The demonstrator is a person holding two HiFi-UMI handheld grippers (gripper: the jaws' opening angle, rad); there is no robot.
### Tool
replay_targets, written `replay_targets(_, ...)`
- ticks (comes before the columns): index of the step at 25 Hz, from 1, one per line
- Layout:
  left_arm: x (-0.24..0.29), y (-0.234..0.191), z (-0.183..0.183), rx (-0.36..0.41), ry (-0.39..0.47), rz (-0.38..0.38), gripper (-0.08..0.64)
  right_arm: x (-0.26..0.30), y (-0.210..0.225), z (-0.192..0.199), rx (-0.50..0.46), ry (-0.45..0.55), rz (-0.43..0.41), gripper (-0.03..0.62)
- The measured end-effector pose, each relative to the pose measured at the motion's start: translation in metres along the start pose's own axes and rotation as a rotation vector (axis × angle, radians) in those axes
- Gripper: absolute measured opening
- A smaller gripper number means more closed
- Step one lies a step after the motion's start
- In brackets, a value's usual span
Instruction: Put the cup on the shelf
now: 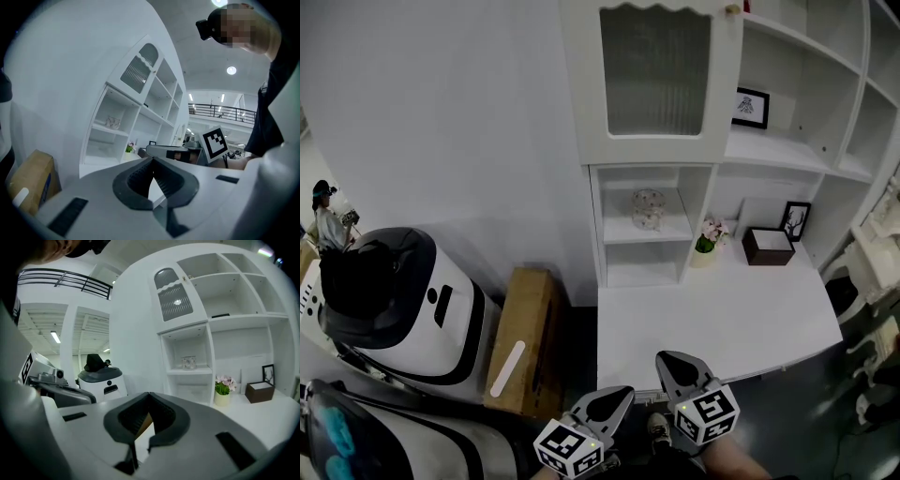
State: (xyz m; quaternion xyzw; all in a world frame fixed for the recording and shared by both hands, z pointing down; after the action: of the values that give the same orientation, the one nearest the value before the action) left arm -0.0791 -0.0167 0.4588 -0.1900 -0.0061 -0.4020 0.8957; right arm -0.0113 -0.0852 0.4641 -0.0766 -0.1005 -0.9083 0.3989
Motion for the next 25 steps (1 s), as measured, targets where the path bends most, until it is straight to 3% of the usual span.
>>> replay_targets(14, -0.057, 0.024, 0.033, -0.002, -0.037, 0.065, 0.005, -0.042, -0.059, 0.030, 0.027, 0.001, 0.060, 0.005)
replay_targets(25, -0.071, 0.028, 0.035, 0.013, -0.036, 0.080, 0.005, -0.051, -0.082, 0.035, 0.018, 0.008, 0.056, 0.003)
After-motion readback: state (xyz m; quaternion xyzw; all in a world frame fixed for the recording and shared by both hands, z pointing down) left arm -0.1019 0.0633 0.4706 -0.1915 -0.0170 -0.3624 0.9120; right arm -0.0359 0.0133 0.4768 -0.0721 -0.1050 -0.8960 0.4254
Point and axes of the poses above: the fingertips, and each gripper's own axes: x forward along the fingers, y to its right, z out of its underside, the point moved 1 cm from there along -x, backward along the fingers, and after that the axes turned 3 degrees about -z, right-handed, at the moved point
